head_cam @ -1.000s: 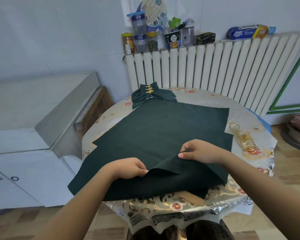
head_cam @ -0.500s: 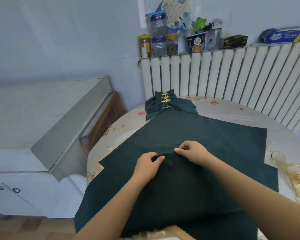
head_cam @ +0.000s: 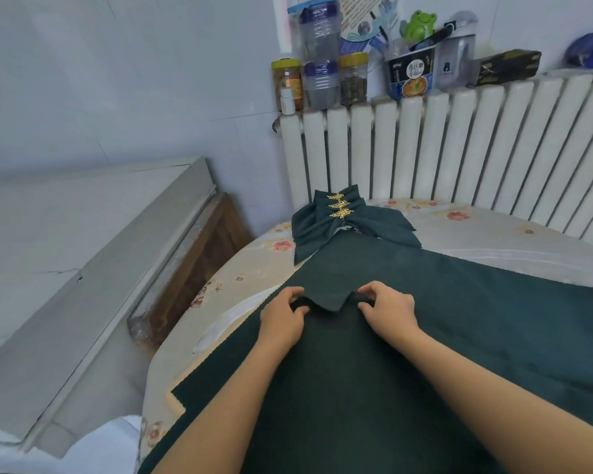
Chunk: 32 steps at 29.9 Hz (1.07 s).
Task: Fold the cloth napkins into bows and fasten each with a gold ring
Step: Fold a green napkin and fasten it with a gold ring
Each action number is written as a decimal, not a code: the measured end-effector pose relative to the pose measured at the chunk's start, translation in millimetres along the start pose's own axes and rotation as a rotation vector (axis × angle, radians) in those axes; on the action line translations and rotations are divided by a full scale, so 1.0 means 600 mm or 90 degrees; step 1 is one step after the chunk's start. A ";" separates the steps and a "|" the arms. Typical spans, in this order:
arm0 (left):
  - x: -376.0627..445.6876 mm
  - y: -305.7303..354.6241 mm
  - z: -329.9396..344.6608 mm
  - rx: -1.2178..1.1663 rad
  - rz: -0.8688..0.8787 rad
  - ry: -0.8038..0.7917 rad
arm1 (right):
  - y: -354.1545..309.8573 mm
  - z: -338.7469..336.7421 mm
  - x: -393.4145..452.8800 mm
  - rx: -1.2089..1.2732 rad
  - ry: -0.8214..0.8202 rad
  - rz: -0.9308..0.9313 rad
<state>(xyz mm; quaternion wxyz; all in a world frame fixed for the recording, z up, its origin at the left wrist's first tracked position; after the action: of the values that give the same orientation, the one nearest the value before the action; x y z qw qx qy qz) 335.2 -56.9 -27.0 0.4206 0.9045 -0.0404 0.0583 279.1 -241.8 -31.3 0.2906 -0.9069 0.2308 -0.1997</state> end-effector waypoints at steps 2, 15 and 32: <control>0.016 -0.008 0.007 0.087 0.031 0.017 | -0.002 0.010 0.014 -0.038 0.017 -0.022; 0.050 0.010 0.000 0.286 0.028 0.002 | -0.029 0.035 0.044 -0.047 -0.046 -0.088; 0.087 0.002 0.007 -0.019 -0.093 0.045 | -0.031 0.051 0.080 0.050 -0.061 0.034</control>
<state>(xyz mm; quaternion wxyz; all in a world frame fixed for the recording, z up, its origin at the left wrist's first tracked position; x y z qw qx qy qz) 386.9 -62.2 -21.4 0.4382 0.8961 0.0398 0.0590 339.2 -240.8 -31.7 0.3419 -0.8968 0.2326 -0.1573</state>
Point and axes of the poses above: each hand's wrist, its own x-axis towards the middle knuckle, its own z-axis out of the palm, y = z × x, the point moved 2 cm from there along x, towards the middle knuckle, and after that the axes turned 15 degrees about y, right-handed, at the moved point
